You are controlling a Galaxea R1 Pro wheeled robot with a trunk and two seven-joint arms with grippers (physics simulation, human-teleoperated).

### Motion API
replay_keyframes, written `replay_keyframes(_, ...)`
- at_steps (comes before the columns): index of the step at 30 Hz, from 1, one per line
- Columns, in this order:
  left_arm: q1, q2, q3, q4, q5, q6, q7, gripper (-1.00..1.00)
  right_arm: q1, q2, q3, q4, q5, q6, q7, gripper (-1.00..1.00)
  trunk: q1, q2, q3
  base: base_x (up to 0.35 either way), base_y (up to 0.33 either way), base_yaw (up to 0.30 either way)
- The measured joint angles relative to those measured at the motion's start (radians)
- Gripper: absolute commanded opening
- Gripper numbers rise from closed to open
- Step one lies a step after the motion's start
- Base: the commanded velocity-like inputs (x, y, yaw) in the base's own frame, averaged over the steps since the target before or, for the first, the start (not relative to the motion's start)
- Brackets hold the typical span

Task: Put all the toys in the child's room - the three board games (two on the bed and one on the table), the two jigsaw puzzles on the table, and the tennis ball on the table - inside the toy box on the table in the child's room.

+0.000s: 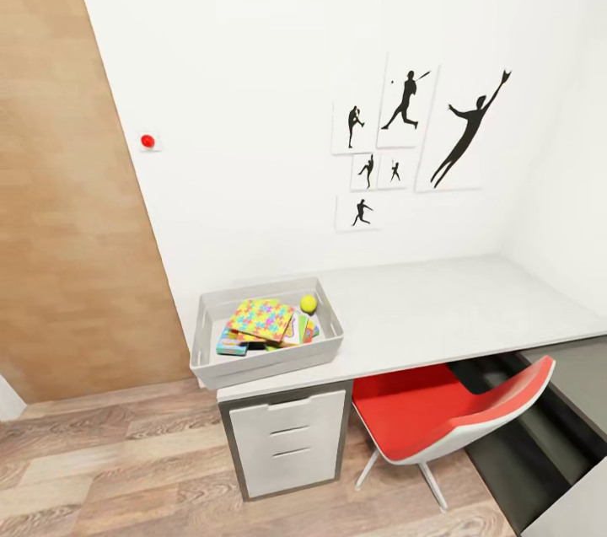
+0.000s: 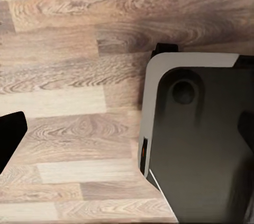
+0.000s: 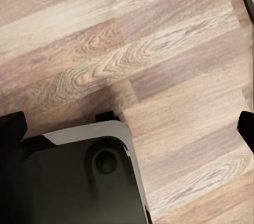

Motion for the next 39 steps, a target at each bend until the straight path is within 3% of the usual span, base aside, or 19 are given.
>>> replay_keyframes(10,0.018,-0.031,0.001,0.0,0.006,-0.004,0.123,1.0,0.0,0.007,0.001,0.045,0.001,-0.069,0.008,1.0,0.0,0.0,0.017,0.0,0.0,0.0)
replay_keyframes(23,0.04,-0.066,0.004,0.001,0.009,-0.016,0.139,1.0,0.0,0.003,0.013,0.061,0.043,-0.078,0.018,1.0,0.0,0.0,0.038,0.0,0.0,0.0)
replay_keyframes(39,0.044,-0.068,0.008,0.0,0.007,-0.016,0.159,1.0,0.0,0.017,0.016,0.067,0.049,-0.083,0.02,1.0,0.0,0.0,0.051,0.0,0.0,0.0)
